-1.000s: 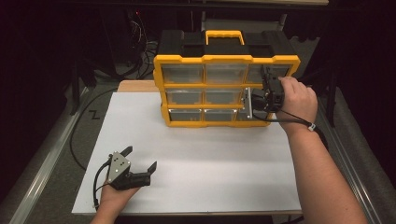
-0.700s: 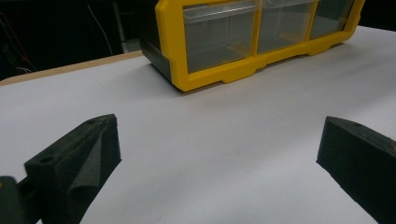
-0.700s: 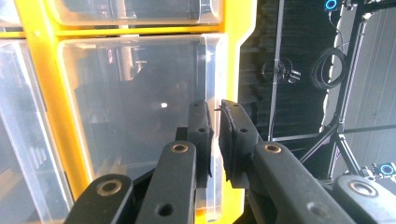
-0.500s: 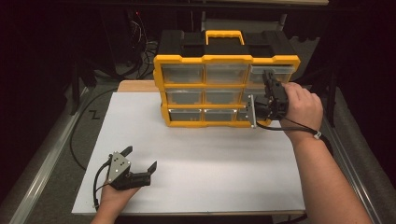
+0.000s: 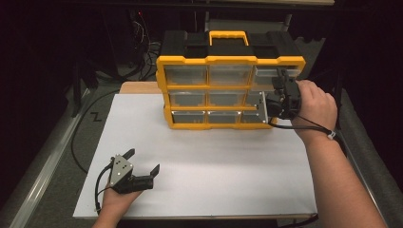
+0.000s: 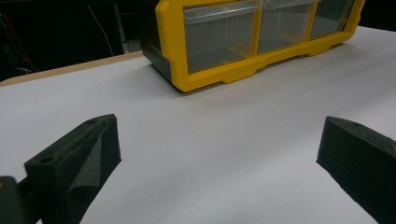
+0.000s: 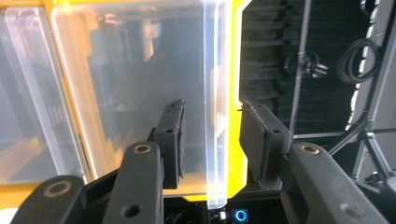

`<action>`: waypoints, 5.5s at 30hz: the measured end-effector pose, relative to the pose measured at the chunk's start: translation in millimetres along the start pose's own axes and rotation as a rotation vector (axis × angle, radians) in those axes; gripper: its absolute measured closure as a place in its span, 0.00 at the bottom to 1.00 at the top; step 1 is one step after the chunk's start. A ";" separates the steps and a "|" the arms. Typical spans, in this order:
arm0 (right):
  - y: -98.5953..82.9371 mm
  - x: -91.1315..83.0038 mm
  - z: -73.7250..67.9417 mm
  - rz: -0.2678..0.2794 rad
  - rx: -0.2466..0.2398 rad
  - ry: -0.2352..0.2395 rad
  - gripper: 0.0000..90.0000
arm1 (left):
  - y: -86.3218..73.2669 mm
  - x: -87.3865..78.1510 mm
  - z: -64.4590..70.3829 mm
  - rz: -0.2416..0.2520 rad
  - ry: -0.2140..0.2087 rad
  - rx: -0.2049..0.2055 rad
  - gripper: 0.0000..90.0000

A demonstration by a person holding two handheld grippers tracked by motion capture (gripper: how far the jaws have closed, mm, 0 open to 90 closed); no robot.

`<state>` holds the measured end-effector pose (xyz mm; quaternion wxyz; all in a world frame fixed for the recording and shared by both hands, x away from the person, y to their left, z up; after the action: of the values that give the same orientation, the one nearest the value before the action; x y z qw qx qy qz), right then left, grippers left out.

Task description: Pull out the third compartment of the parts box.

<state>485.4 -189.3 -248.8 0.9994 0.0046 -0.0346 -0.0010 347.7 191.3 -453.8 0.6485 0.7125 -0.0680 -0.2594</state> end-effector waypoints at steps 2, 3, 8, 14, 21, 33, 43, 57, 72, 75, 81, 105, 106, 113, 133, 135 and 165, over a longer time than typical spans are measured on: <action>-1.5 1.2 -1.0 -0.005 0.006 0.015 0.73 | -0.1 -0.1 -0.2 0.000 0.001 0.000 0.01; -1.9 1.4 -0.8 -0.009 0.002 0.017 0.73 | -0.3 0.0 -0.3 -0.002 0.002 0.001 0.01; -3.5 3.0 -0.1 -0.013 -0.002 -0.005 0.81 | -0.3 0.1 0.0 -0.002 0.001 0.003 0.01; -2.6 4.0 0.8 -0.016 -0.007 -0.028 0.89 | -0.5 0.0 -0.3 -0.002 0.003 0.003 0.01; -2.9 -6.5 -0.2 -0.001 -0.021 -0.045 0.90 | -0.7 -0.1 -0.3 -0.002 0.006 0.004 0.01; -4.8 -38.3 0.6 0.022 -0.017 -0.069 0.90 | 1.7 -3.8 -1.5 0.012 0.012 -0.002 0.01; -5.3 -53.4 2.3 0.040 -0.023 -0.084 0.90 | 1.5 -3.9 -1.9 0.012 0.012 -0.004 0.01; -6.8 -64.7 -0.4 0.052 -0.011 -0.096 0.90 | 1.3 -3.9 -1.6 0.010 0.011 -0.003 0.01; -7.5 -66.7 -4.4 0.054 0.006 -0.103 0.89 | 0.8 -3.4 -1.1 0.009 0.011 -0.003 0.01; -7.0 -65.5 -4.1 0.052 0.006 -0.098 0.89 | 0.5 -3.4 -1.4 0.009 0.012 -0.007 0.01; -6.5 -64.3 -3.2 0.047 0.000 -0.087 0.89 | -0.5 -2.9 -2.7 0.004 0.014 -0.012 0.01; 24.1 -93.3 -44.3 0.135 0.012 0.047 0.56 | -0.6 -3.7 -2.4 0.001 0.007 -0.021 0.01; 25.8 -93.9 -50.3 0.138 0.011 0.055 0.55 | -0.6 -3.8 -2.3 0.001 0.007 -0.020 0.01; 33.6 -94.3 -86.0 0.153 0.018 0.108 0.52 | -0.7 -3.8 -2.8 0.003 0.007 -0.019 0.01; 26.7 -104.7 -194.3 0.130 0.032 0.299 0.46 | 0.2 -3.3 -2.9 0.014 0.006 -0.022 0.01; 24.0 -105.0 -198.6 0.133 -0.001 0.309 0.44 | 0.0 -3.0 -3.3 0.012 0.008 -0.020 0.01; 14.4 -104.2 -193.1 0.108 0.039 0.306 0.01 | -2.3 -3.3 -10.2 -0.011 0.041 -0.041 0.01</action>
<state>394.9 -172.9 -448.5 0.9913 0.0224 0.1180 0.0539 349.0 202.1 -454.8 0.6627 0.7045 -0.0456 -0.2497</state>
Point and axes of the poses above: each handheld gripper's, and its own axes: x roughly forward along the jaws, y roughly out of its top, z roughly to its right, the point moved 7 cm from there along x, roughly forward along the jaws, and after that the axes turned 1 degree about -x, right-handed, at the moved point
